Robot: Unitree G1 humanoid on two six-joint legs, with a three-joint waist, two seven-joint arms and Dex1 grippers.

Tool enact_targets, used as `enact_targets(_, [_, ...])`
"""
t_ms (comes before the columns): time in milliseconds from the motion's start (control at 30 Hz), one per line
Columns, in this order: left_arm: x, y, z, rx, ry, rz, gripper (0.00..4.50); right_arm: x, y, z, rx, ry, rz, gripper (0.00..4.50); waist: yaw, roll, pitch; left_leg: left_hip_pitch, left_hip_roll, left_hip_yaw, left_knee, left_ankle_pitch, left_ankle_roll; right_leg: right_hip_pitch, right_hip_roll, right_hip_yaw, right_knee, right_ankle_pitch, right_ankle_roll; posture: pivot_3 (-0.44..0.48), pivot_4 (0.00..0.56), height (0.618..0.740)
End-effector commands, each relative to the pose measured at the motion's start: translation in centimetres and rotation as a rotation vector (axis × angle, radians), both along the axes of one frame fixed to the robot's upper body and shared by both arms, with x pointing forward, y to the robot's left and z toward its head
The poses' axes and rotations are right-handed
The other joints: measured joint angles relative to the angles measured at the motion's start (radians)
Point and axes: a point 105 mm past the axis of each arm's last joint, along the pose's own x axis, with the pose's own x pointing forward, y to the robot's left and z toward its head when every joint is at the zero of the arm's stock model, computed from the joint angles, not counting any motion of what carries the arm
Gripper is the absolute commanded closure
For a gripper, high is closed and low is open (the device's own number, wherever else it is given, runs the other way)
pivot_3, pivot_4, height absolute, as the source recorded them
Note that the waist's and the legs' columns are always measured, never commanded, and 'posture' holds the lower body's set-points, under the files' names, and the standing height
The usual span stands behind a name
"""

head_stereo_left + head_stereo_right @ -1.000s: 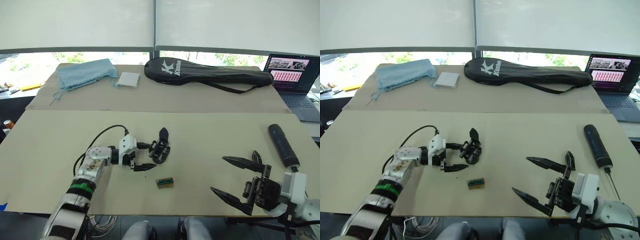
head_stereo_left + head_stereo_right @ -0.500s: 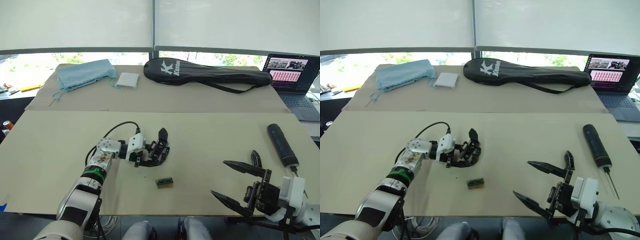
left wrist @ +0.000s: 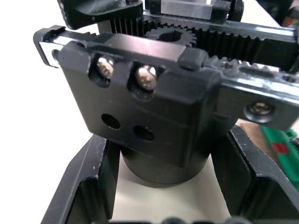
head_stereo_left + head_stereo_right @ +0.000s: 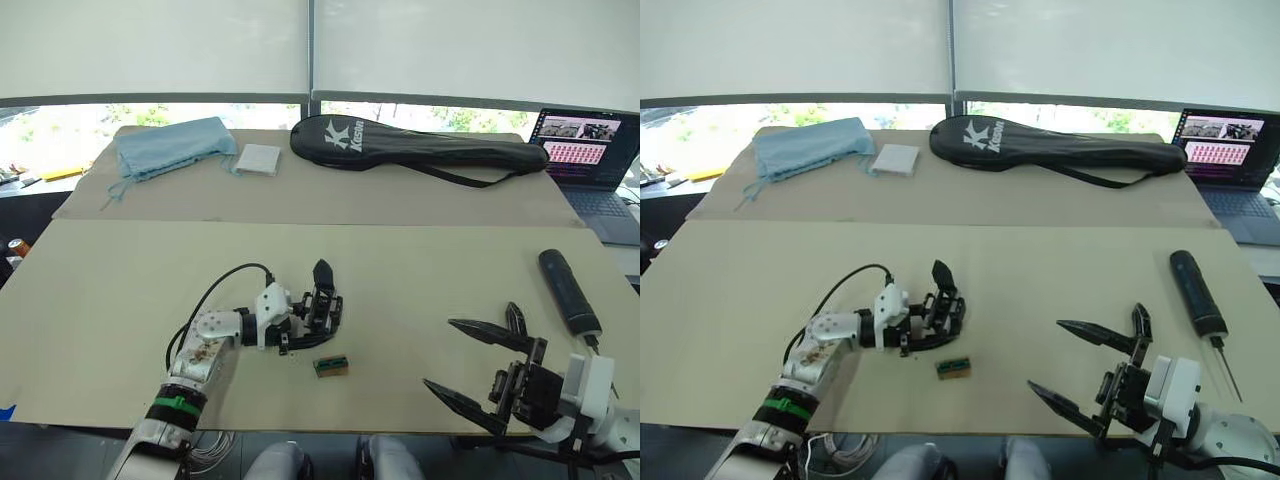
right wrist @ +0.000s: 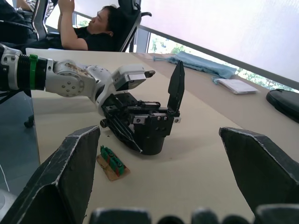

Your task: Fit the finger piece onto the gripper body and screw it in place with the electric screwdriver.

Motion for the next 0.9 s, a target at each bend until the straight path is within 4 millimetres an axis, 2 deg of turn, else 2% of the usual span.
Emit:
enact_targets(33, [0.5,-0.2,0.6,0.019,-0.053,0.024,2.2,-0.4,0.1,0.7,-0.003,-0.046,0.014,0.0,-0.001,0.0,0.0,0.0,0.0,0.0,0.0,0.0,0.0,0.0,0.0,0.0,0.0,0.0,0.0,0.0,0.15,0.74])
enact_targets(600, [2.0,-0.3,-0.8,0.085,-0.036,0.02,2.2,-0.4,0.0,0.5,-0.003,-0.05,0.014,0.0,0.003,0.001,-0.001,0.002,0.0,0.0,0.0,0.0,0.0,0.002,0.0,0.0,0.001,0.001,0.0,0.0,0.15,0.74])
enact_targets(833, [1.7,0.0,-1.3,0.088,0.004,0.018,2.2,-0.4,-0.1,0.4,0.0,-0.043,0.004,0.0,0.002,0.001,-0.001,0.002,0.0,0.0,0.0,0.0,0.0,0.002,0.0,0.001,0.001,0.001,0.0,0.0,0.15,0.74])
enact_targets(867, [1.7,0.2,-1.4,0.086,0.014,0.025,1.16,-0.5,-0.1,0.4,0.003,-0.04,0.002,0.0,0.001,0.001,-0.001,0.002,0.0,0.0,0.0,0.0,0.0,0.002,0.0,0.001,0.001,0.001,0.0,0.0,0.15,0.74])
enact_targets(900, [1.7,0.3,-1.5,0.088,0.025,0.028,0.7,-0.5,-0.1,0.4,0.005,-0.038,0.001,0.0,0.001,0.001,-0.001,0.002,0.0,0.0,0.0,0.0,0.0,0.002,0.0,0.001,0.001,0.001,0.0,0.0,0.15,0.74])
